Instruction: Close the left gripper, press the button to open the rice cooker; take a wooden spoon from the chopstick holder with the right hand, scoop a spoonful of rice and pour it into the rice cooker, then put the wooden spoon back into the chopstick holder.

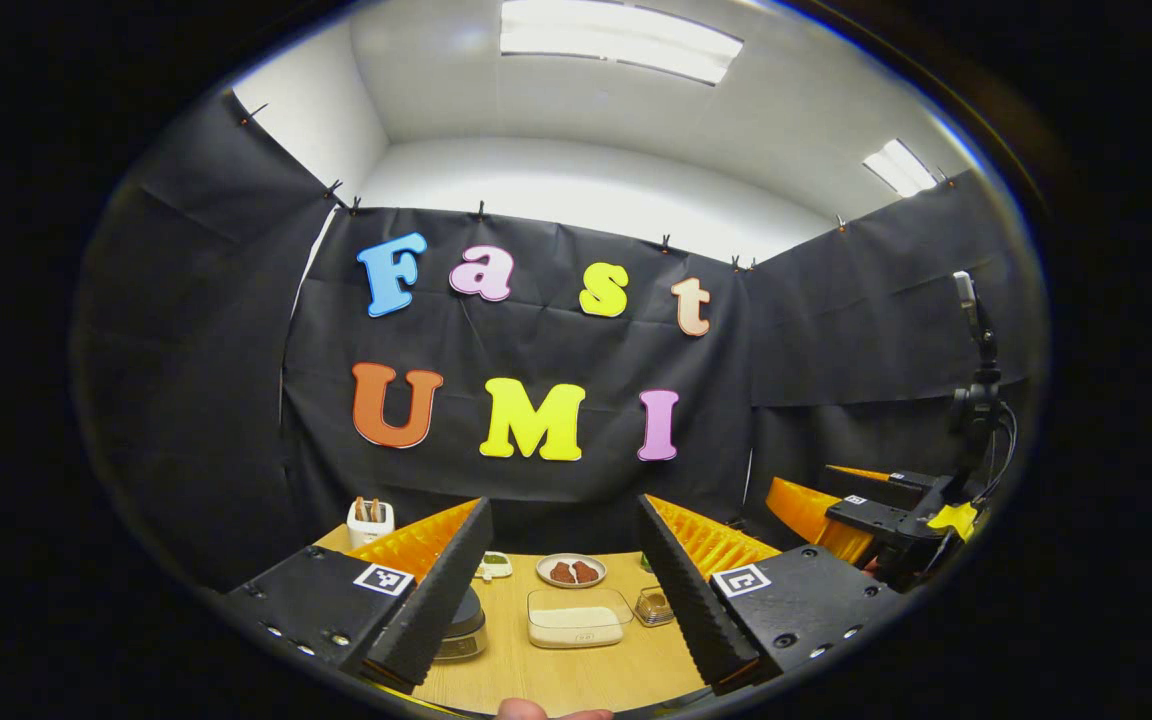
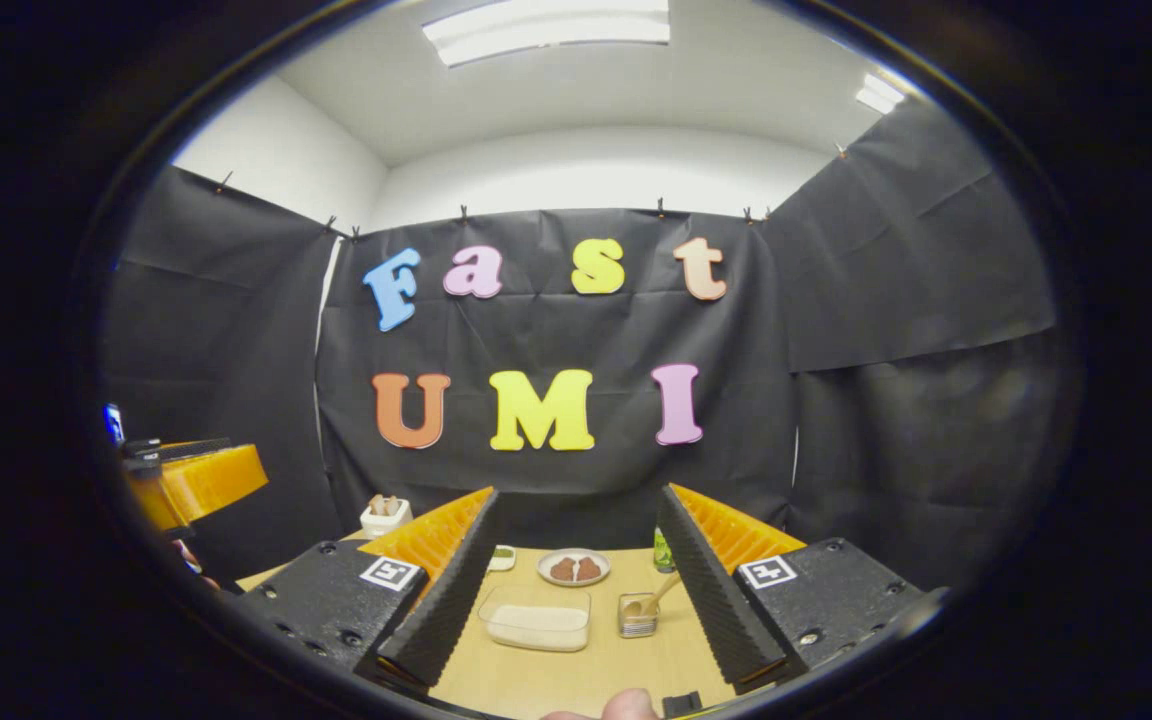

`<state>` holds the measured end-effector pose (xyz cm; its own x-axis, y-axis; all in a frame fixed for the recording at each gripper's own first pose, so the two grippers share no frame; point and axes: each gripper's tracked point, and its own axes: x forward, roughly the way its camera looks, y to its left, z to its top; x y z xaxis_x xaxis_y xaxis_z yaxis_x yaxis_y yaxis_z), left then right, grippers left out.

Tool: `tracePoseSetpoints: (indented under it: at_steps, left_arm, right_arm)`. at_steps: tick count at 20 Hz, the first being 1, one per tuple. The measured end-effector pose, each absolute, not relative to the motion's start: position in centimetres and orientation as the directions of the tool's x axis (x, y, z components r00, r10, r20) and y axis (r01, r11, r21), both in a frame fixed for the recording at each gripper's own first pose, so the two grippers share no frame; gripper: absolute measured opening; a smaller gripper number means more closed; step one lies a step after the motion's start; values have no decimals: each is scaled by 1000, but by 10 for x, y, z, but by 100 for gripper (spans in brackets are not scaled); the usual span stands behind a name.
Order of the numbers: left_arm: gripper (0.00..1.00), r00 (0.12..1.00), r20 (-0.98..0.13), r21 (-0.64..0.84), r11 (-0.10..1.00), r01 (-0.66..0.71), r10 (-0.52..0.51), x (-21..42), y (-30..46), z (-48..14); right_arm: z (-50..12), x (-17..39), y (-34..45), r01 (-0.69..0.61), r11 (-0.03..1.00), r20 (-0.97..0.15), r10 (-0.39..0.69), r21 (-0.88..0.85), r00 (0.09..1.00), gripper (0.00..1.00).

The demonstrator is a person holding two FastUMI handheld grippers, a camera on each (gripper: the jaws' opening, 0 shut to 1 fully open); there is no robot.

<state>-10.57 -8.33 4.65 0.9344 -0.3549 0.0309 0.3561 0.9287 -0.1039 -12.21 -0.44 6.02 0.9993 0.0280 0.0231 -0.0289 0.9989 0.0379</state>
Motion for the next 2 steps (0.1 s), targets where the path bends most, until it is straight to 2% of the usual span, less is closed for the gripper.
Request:
tracePoseSetpoints:
  at_steps: [2]
  left_arm:
    - [93, 934, 29, -106, 928, 358, -357, -106, -83, 47]
  right_arm:
    - [61, -120, -2, -35, 999, 25, 34, 35, 999, 100]
